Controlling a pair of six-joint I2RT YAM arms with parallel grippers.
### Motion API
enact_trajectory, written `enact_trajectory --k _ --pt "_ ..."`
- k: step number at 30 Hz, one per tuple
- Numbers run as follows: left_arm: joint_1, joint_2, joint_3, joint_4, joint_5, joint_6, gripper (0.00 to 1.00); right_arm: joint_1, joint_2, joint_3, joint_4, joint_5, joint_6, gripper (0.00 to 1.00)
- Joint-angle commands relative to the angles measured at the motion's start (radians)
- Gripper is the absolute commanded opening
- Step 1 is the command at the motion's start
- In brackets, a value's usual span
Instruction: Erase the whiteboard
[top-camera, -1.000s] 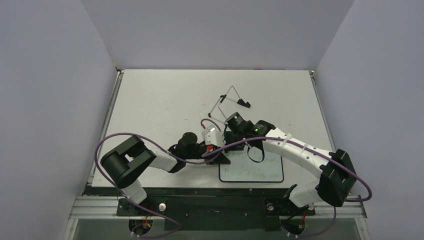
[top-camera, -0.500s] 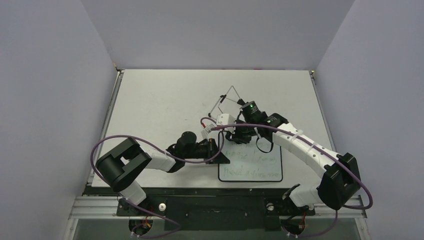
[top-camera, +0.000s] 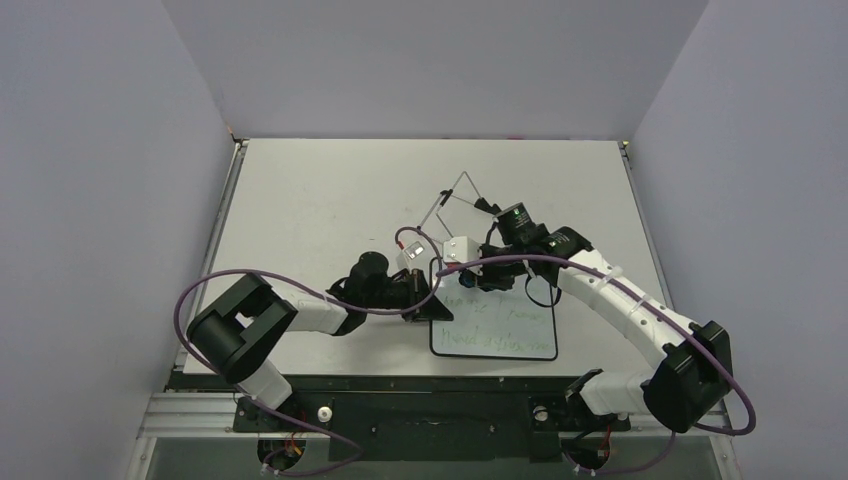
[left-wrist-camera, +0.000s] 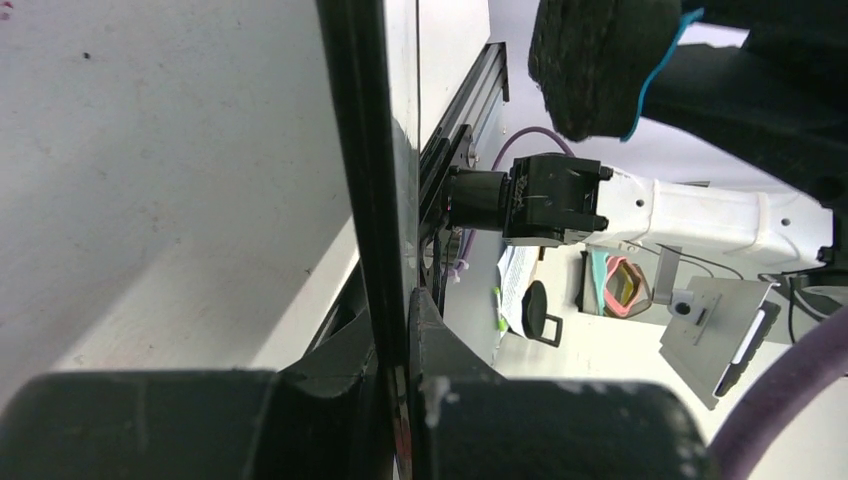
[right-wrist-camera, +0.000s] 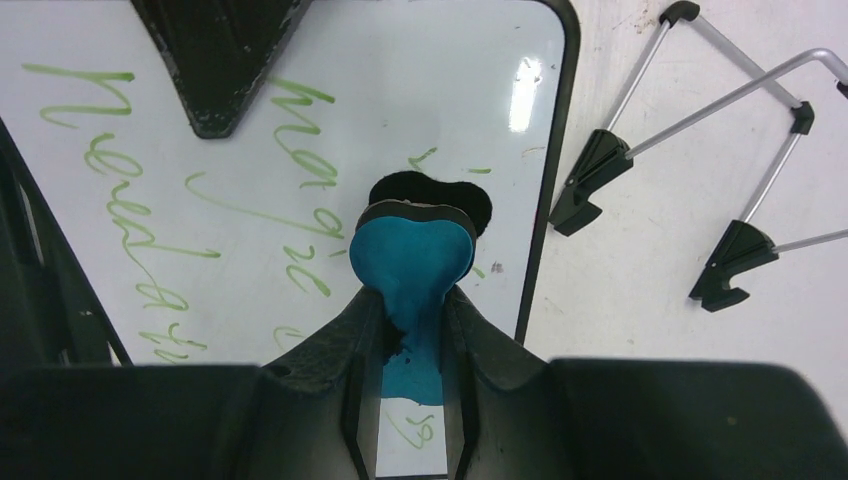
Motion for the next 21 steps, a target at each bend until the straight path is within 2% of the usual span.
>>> enact_trajectory --k 1,6,13,16,21 --pt "0.034 0.014 0.073 0.057 0.095 -0.042 0.00 0.010 0.017 0.040 -0.003 -0.012 -0.107 0.00" --pt "0.041 0.034 0.078 0.087 0.109 -0.055 0.00 0.048 0.132 0.098 0.036 0.046 -0.109 0.00" --pt "0.041 0.038 0.076 0.093 0.111 -0.034 0.00 0.127 0.179 0.084 0.073 0.097 -0.045 0.00" --pt "0.040 0.035 0.067 0.105 0.113 -0.032 0.00 0.108 0.238 0.118 0.030 0.143 -0.032 0.00" --pt "0.040 0.034 0.055 0.111 0.109 -0.025 0.00 0.030 0.260 0.125 0.083 0.218 0.087 0.00"
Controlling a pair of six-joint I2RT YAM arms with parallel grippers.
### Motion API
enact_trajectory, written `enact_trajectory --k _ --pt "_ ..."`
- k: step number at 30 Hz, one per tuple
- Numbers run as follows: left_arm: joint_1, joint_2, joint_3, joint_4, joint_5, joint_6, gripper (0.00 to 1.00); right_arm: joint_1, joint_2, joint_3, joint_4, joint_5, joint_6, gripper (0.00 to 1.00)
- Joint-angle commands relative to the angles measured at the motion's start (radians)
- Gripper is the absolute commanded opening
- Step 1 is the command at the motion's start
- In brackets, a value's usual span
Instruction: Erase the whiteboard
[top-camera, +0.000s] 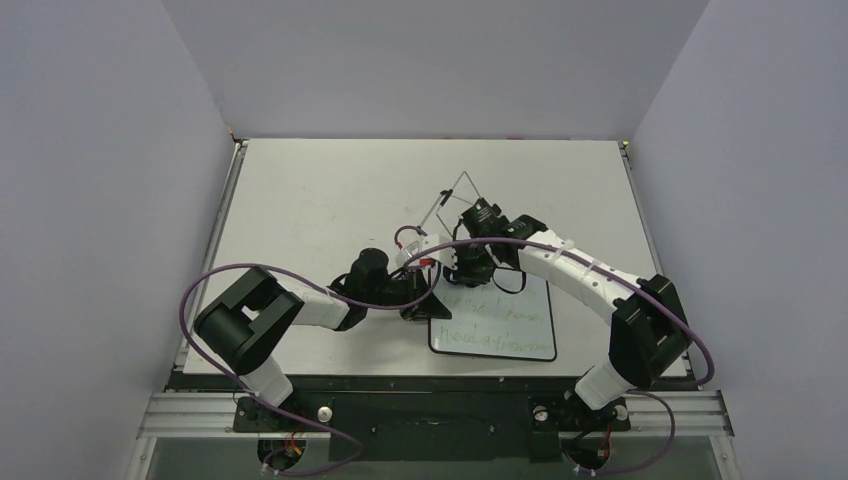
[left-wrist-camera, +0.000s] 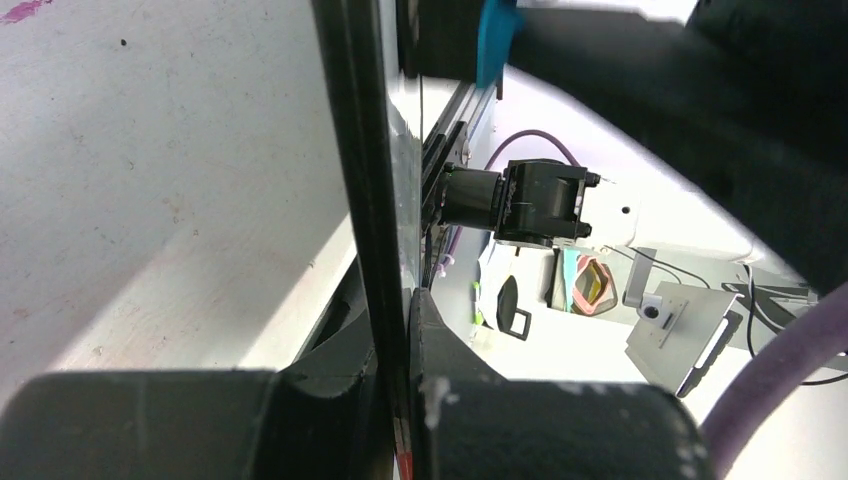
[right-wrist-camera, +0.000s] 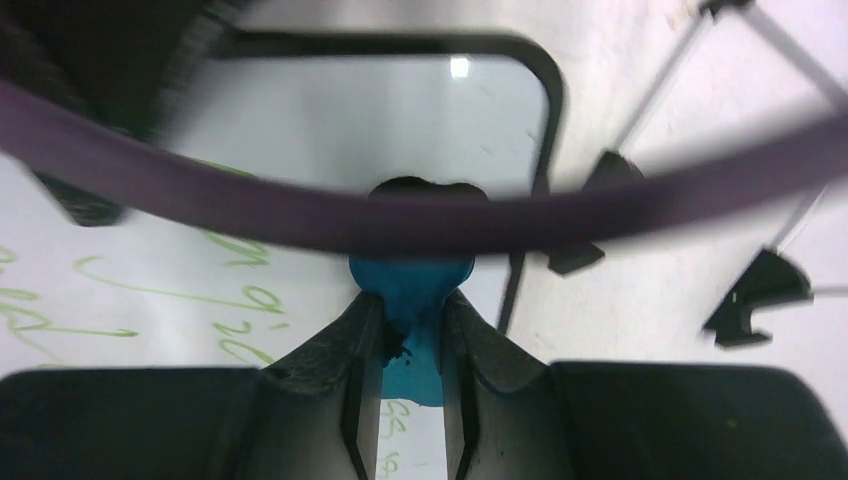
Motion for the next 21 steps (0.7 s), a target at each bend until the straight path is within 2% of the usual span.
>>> enact_trajectory --k 1,3,6,9,12,17,21 --pt "-0.002 -0.013 0.023 0.139 0.046 0.026 0.00 -0.056 0.009 0.014 0.053 0.114 0.100 0.00" --pt "-0.003 -0.007 0.021 0.155 0.049 0.019 0.00 -0.050 0.003 0.005 0.030 0.074 0.068 0.00" --pt "-0.003 0.001 0.017 0.194 0.054 -0.005 0.00 0.001 -0.001 -0.009 -0.098 0.003 -0.093 0.00" --pt "-0.003 0.004 0.014 0.201 0.054 -0.010 0.00 0.025 -0.009 -0.008 -0.175 -0.055 -0.176 0.00" --pt "-0.003 0.003 0.003 0.216 0.051 -0.014 0.00 -0.003 -0.028 -0.007 -0.141 -0.062 -0.131 0.00" --pt "-0.011 0.003 0.002 0.214 0.051 -0.008 0.00 -0.094 -0.045 -0.036 0.046 0.041 0.064 0.00" --pt "-0.016 0.000 0.012 0.172 0.049 0.019 0.00 -0.090 -0.039 -0.035 0.010 -0.008 0.036 0.00"
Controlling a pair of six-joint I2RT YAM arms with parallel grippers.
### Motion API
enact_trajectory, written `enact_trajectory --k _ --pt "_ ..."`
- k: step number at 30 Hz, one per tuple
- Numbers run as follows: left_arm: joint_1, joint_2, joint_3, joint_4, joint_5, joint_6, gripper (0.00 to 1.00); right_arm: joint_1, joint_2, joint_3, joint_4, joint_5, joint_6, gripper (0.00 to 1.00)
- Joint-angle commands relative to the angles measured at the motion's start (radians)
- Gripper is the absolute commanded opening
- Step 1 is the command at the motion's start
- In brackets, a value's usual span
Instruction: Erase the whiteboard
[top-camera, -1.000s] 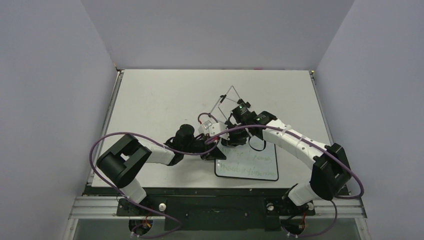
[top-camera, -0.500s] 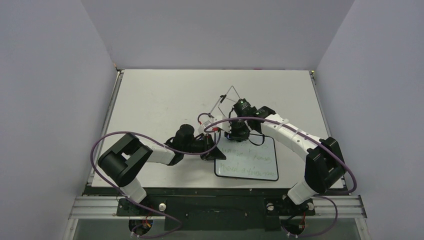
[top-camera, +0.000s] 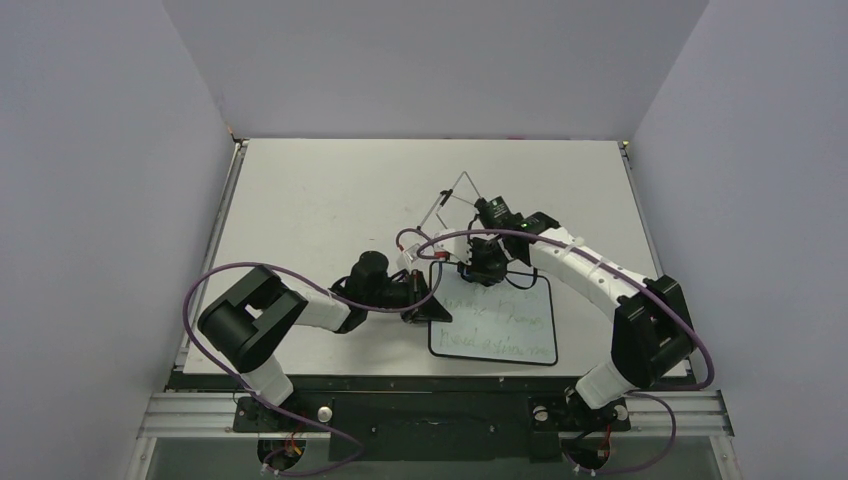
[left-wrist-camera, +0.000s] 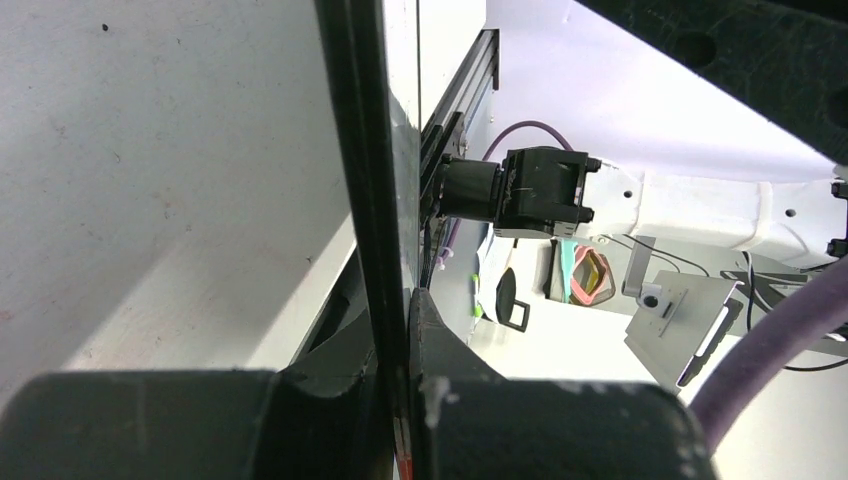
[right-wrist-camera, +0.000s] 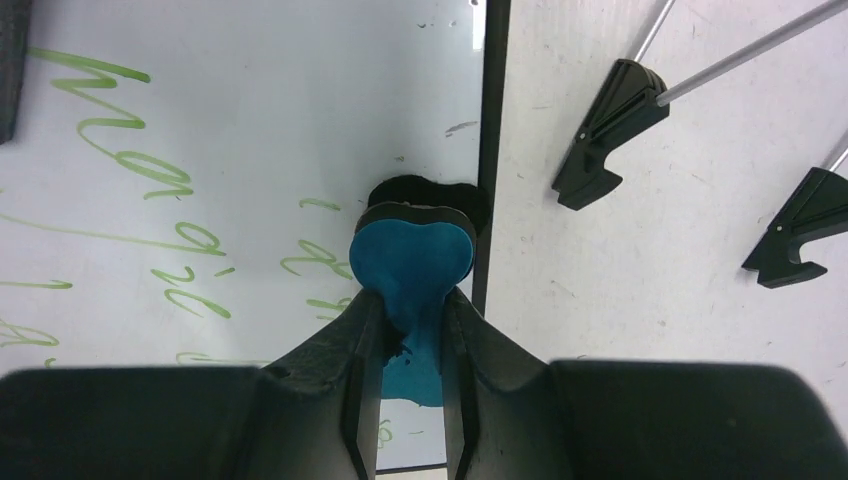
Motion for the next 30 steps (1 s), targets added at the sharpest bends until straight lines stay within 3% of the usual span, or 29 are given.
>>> enact_trajectory --k 1,6,11,15,18,24,27,30 --pt "-0.012 -0.023 0.032 0.110 0.034 0.041 0.00 0.010 -0.030 0.001 0.006 -0.055 -0.001 0.00" --pt "-0.013 -0.033 0.032 0.093 0.028 0.057 0.00 0.064 -0.031 0.024 -0.122 -0.131 -0.128 0.00" --pt "-0.019 -0.036 0.036 0.077 0.024 0.070 0.00 0.035 -0.033 0.008 0.086 0.031 0.109 0.00" --pt "-0.025 -0.030 0.040 0.071 0.022 0.076 0.00 -0.002 -0.024 0.005 0.148 0.078 0.202 0.00" --pt "-0.029 -0.023 0.041 0.070 0.021 0.079 0.00 0.002 -0.023 0.002 0.155 0.056 0.209 0.00" --pt "-0.031 -0.027 0.037 0.070 0.017 0.084 0.00 0.083 -0.011 0.032 -0.016 -0.114 0.032 0.00" --pt "-0.031 -0.031 0.034 0.069 0.015 0.084 0.00 0.101 -0.016 0.034 0.022 -0.108 0.081 0.00" --pt "-0.032 -0.038 0.032 0.066 0.012 0.087 0.00 0.093 -0.018 0.024 0.105 -0.009 0.173 0.00"
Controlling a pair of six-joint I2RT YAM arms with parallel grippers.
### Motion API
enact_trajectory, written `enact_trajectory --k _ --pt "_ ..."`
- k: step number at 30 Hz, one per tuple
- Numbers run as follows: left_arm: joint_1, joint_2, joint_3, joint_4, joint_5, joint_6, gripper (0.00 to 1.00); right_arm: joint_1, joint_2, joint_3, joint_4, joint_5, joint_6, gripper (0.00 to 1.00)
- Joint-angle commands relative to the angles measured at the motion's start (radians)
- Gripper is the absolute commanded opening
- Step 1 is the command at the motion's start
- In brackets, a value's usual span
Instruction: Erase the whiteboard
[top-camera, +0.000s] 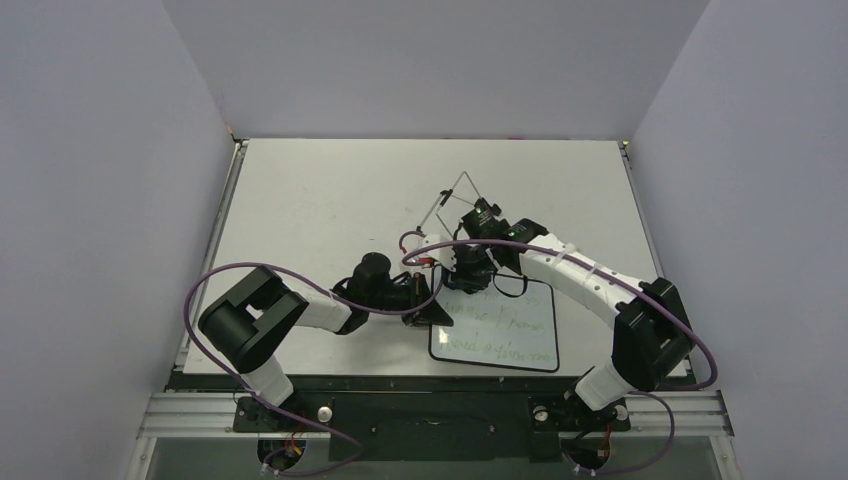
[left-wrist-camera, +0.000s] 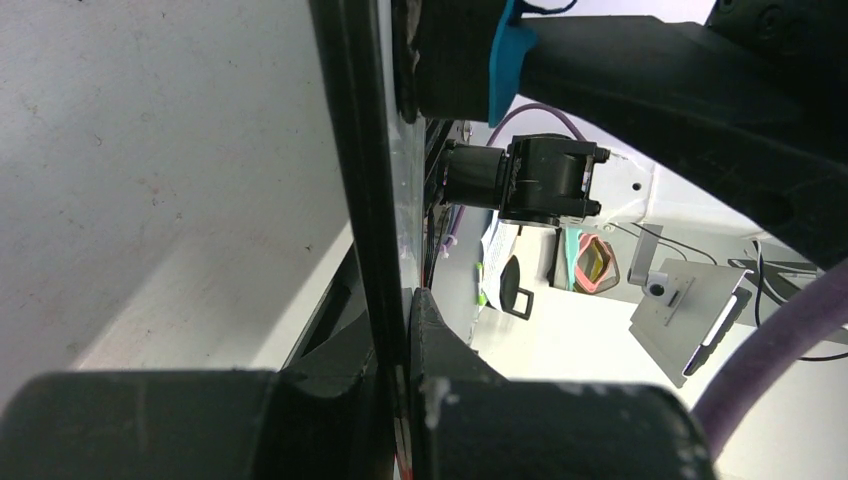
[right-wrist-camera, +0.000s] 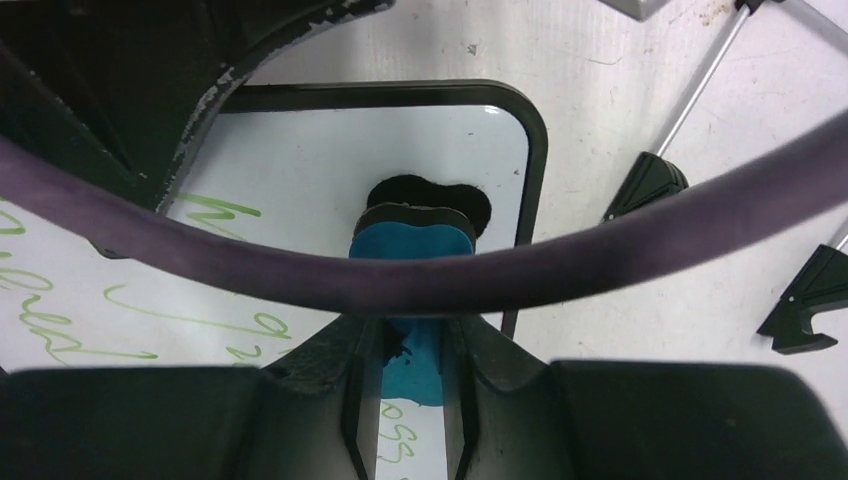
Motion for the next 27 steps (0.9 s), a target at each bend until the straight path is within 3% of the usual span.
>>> enact_trajectory --k 1,4,12,19,23,27 --pt "-0.013 -0.038 0.030 0.087 0.004 0.065 0.00 -0.003 -0.010 0.015 0.083 0.059 0.098 0.00" --pt "-0.012 -0.038 0.028 0.086 0.004 0.068 0.00 -0.067 -0.002 0.023 0.094 0.146 0.126 0.00" --pt "-0.011 -0.037 0.031 0.076 0.009 0.080 0.00 -0.082 -0.027 0.023 -0.108 -0.003 -0.105 0.00" --pt "-0.016 -0.016 0.035 0.096 0.010 0.075 0.00 0.104 0.004 0.078 0.048 0.098 0.063 0.00" --pt "-0.017 -0.021 0.027 0.098 0.006 0.074 0.00 0.096 0.023 0.089 0.118 0.203 0.146 0.00" --pt "-0.016 -0.018 0.031 0.096 0.009 0.076 0.00 0.048 0.022 0.054 0.103 0.241 0.120 0.00"
